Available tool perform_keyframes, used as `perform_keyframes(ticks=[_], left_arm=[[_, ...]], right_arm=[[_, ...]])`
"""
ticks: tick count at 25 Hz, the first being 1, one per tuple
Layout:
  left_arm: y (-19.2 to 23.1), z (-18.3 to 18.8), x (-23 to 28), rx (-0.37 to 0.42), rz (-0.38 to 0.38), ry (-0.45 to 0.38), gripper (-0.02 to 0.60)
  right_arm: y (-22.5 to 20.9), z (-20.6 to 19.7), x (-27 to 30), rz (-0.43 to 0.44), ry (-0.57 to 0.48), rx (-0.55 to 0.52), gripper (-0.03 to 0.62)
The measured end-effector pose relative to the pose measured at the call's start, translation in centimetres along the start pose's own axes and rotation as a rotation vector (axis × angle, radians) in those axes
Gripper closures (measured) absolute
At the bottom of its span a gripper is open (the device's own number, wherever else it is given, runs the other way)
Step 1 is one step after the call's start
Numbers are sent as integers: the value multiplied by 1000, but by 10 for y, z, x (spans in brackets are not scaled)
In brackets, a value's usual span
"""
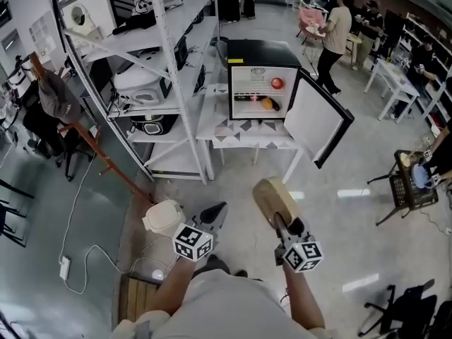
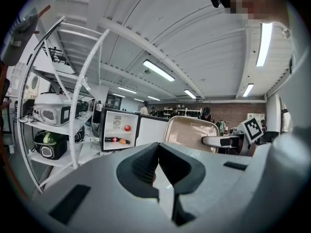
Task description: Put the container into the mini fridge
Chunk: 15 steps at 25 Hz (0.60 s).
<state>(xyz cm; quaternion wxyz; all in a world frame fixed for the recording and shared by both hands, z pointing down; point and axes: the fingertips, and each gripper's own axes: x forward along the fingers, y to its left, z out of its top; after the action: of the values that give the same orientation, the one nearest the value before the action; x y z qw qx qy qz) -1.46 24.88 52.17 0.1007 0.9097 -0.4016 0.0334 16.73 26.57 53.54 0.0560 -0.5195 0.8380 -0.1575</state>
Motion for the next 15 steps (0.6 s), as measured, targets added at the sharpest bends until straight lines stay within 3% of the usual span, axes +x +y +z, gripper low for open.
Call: perform_keyframes(ticks=[6,15], left_arm=[[12,-1,12,-14,-7,4,578],[69,-1,59,-44,-44,15,577]], right_arm=[[-4,-3,14,2,16,-6,384],[-16,1,80,-30,36,-13,384]])
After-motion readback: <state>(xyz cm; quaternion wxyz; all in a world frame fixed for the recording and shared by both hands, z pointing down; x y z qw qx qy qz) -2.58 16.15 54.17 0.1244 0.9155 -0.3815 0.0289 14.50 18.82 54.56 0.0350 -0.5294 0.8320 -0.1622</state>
